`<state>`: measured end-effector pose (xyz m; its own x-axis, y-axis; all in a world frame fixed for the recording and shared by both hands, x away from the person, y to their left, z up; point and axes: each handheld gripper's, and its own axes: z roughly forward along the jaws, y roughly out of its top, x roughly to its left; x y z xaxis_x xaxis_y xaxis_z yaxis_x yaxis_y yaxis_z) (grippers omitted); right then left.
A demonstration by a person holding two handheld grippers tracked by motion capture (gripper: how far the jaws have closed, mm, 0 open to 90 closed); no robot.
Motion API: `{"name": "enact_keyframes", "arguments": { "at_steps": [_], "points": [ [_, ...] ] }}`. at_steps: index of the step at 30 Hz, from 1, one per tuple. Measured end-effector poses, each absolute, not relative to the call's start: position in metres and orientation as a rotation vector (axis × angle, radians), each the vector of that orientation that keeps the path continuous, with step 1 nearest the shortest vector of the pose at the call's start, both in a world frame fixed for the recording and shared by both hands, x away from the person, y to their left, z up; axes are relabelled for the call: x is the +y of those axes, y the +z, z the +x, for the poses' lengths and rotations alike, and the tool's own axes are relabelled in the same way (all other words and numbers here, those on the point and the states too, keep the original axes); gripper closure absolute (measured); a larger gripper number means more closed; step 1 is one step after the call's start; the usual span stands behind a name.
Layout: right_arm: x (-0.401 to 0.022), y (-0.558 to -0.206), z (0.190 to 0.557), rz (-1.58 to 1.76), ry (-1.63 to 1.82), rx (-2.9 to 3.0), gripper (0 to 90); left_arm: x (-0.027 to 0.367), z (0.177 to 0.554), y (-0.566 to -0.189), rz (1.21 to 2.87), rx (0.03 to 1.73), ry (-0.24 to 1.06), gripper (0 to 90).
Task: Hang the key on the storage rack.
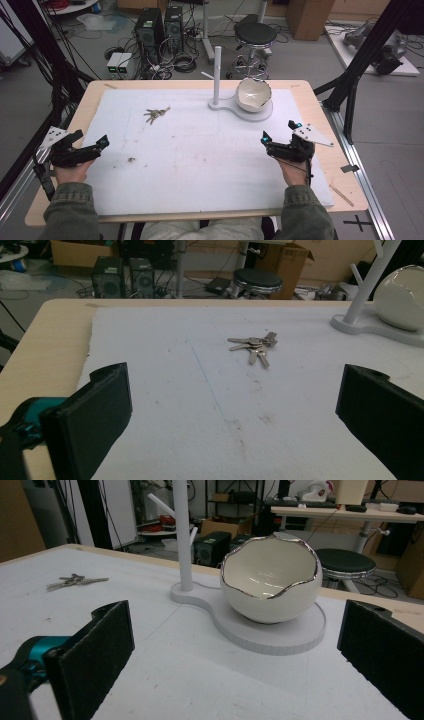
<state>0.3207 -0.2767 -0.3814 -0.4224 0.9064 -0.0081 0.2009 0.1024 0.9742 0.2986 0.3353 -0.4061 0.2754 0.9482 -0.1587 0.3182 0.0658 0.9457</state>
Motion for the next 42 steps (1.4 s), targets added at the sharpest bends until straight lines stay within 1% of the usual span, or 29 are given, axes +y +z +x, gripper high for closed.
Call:
{"name": "enact_keyframes", "arguments": {
  "at_steps": [11,23,30,35,38,42],
  "points": [
    [-0.276,-0.382,0.32,1.096,1.364,1.73,0.5,0.33,0.303,-0.409,1.498,1.257,0.715,1.9],
    [-0.276,-0.384,0.319,1.096,1.354,1.737,0.5,0.324,0.313,-0.405,1.523,1.267,0.688,2.0],
    [-0.277,-0.383,0.319,1.1,1.367,1.73,0.5,0.314,0.32,-0.397,1.542,1.27,0.702,2.0],
    [-0.278,-0.382,0.318,1.105,1.372,1.726,0.5,0.306,0.327,-0.391,1.569,1.249,0.712,1.9],
    [-0.279,-0.382,0.318,1.106,1.376,1.72,0.5,0.301,0.332,-0.387,1.579,1.233,0.683,1.9],
    [-0.279,-0.382,0.318,1.105,1.378,1.721,0.5,0.294,0.339,-0.382,1.612,1.2,0.678,1.9]
  ]
}}
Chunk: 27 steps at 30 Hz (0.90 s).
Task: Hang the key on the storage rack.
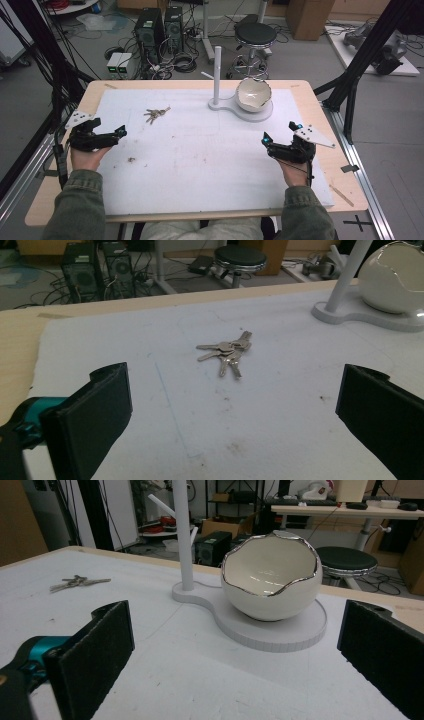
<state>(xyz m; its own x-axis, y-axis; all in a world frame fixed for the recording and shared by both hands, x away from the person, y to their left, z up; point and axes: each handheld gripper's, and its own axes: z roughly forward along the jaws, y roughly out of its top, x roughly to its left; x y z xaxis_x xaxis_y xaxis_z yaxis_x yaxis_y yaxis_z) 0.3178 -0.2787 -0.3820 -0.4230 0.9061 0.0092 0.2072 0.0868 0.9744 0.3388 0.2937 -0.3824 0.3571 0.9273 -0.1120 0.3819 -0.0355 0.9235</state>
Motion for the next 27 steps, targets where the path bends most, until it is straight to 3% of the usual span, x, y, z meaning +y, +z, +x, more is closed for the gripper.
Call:
{"name": "enact_keyframes", "arguments": {
  "at_steps": [27],
  "points": [
    [-0.279,-0.382,0.318,1.104,1.387,1.73,0.5,0.26,0.379,-0.371,1.765,1.201,0.683,1.9]
  ]
}}
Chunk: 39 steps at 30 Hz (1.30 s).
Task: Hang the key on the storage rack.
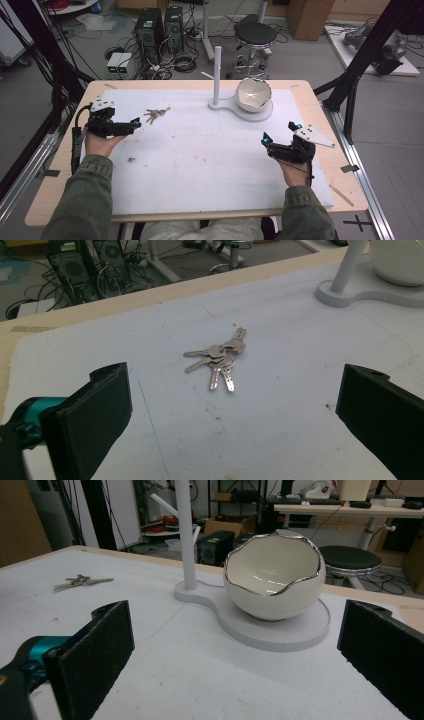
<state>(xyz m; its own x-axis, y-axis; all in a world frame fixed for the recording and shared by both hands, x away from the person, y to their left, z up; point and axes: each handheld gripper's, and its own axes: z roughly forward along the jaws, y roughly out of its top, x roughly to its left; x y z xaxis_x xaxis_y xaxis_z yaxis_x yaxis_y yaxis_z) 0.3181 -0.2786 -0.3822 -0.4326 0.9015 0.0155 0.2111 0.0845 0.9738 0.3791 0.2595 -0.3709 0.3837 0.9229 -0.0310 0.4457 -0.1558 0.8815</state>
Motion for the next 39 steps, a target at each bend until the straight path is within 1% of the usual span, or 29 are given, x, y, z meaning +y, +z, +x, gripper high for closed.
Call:
{"name": "enact_keyframes", "arguments": {
  "at_steps": [6,13,14,25,26,33,39],
  "points": [
    [-0.279,-0.382,0.319,1.109,1.386,1.729,0.5,0.25,0.387,-0.364,1.771,1.181,0.655,1.9],
    [-0.28,-0.382,0.317,1.114,1.387,1.729,0.5,0.237,0.4,-0.357,1.823,1.157,0.666,2.0],
    [-0.28,-0.383,0.317,1.118,1.39,1.73,0.5,0.234,0.405,-0.356,1.848,1.153,0.649,1.9],
    [-0.284,-0.383,0.317,1.124,1.386,1.723,0.5,0.221,0.43,-0.349,1.924,1.142,0.655,2.0],
    [-0.284,-0.383,0.317,1.124,1.385,1.724,0.5,0.22,0.435,-0.348,1.939,1.147,0.638,2.0],
    [-0.285,-0.383,0.316,1.124,1.392,1.725,0.5,0.215,0.447,-0.347,1.97,1.153,0.654,2.0],
    [-0.287,-0.384,0.316,1.142,1.401,1.722,0.5,0.215,0.463,-0.352,1.974,1.174,0.635,1.9]
  ]
}}
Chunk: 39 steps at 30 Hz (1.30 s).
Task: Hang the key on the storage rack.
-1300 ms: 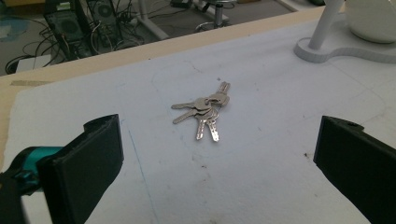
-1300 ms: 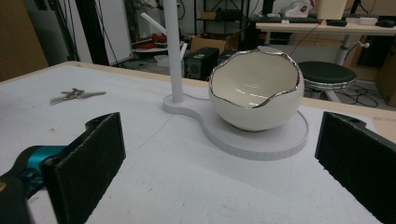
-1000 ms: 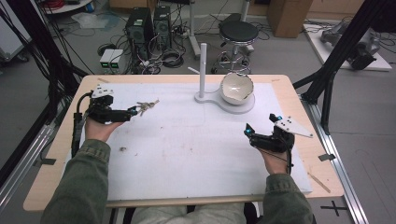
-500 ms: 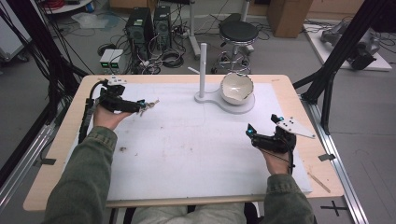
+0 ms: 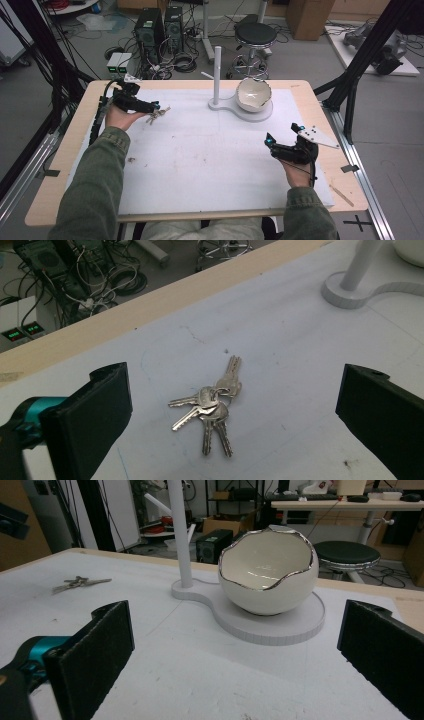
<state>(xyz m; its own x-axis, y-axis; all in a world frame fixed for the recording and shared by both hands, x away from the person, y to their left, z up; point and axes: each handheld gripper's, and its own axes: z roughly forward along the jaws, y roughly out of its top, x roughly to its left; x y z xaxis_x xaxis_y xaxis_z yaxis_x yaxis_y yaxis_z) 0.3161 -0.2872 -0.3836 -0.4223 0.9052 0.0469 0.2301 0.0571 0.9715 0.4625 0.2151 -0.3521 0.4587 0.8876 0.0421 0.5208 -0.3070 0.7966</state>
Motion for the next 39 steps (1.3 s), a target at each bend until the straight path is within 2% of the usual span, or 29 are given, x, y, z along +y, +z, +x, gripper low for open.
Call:
{"name": "enact_keyframes", "arguments": {
  "at_steps": [9,20,23,35,39],
  "points": [
    [-0.289,-0.384,0.315,1.147,1.398,1.716,0.5,0.214,0.482,-0.349,2.013,1.179,0.61,1.9],
    [-0.288,-0.384,0.315,1.141,1.406,1.729,0.5,0.197,0.509,-0.361,2.107,1.167,0.521,1.9],
    [-0.289,-0.384,0.315,1.145,1.409,1.727,0.5,0.191,0.518,-0.37,2.157,1.193,0.478,2.0],
    [-0.288,-0.385,0.315,1.147,1.403,1.732,0.5,0.195,0.539,-0.397,2.209,1.282,0.45,2.1],
    [-0.288,-0.386,0.316,1.14,1.395,1.744,0.5,0.193,0.541,-0.401,2.237,1.257,0.451,7.5]
  ]
}}
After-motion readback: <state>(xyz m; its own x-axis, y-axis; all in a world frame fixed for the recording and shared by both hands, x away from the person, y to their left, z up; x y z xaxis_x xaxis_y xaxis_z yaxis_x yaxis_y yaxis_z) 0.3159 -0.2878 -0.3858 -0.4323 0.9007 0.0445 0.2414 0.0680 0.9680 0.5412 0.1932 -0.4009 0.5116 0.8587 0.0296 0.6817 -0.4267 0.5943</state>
